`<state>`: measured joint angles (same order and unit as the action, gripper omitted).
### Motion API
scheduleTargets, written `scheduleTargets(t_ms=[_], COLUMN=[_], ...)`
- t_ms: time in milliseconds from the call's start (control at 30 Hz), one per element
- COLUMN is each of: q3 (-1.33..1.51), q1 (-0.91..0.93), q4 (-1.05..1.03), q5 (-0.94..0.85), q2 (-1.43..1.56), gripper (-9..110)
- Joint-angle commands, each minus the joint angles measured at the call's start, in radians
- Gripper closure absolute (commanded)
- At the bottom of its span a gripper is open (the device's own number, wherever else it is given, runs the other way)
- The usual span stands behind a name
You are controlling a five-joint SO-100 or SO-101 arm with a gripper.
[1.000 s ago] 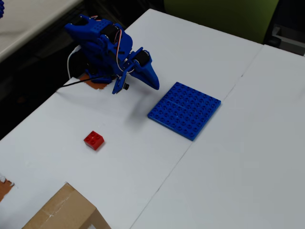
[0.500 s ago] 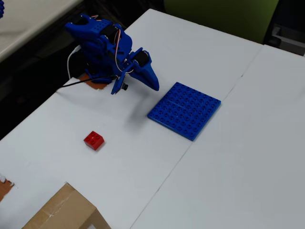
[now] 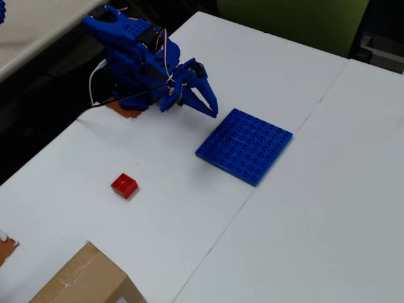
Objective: Pick up the 2x2 red block and go up the 8x8 blue block.
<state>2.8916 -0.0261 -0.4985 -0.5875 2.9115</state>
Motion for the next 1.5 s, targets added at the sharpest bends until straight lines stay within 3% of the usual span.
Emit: scheduleTargets(t_ms=[0, 167, 300, 567, 833, 1033, 1467], q3=[-0.192, -0.463, -0.634, -0.905, -1.178, -1.213, -1.213], q1=[0.0, 0.04, 0.109, 0.287, 0.489, 0.611, 0.804], q4=[-0.089, -0.342, -0.531, -0.785, -0.985, -0.946, -0.767], q5=[-0.081, -0.275, -0.529, -1.048, -1.529, -1.723, -1.873], q2=[-0.106, -0.276, -0.4, -0.658, -0.931, -1.043, -1.192], gripper=[101, 101, 100, 96, 99, 100, 98])
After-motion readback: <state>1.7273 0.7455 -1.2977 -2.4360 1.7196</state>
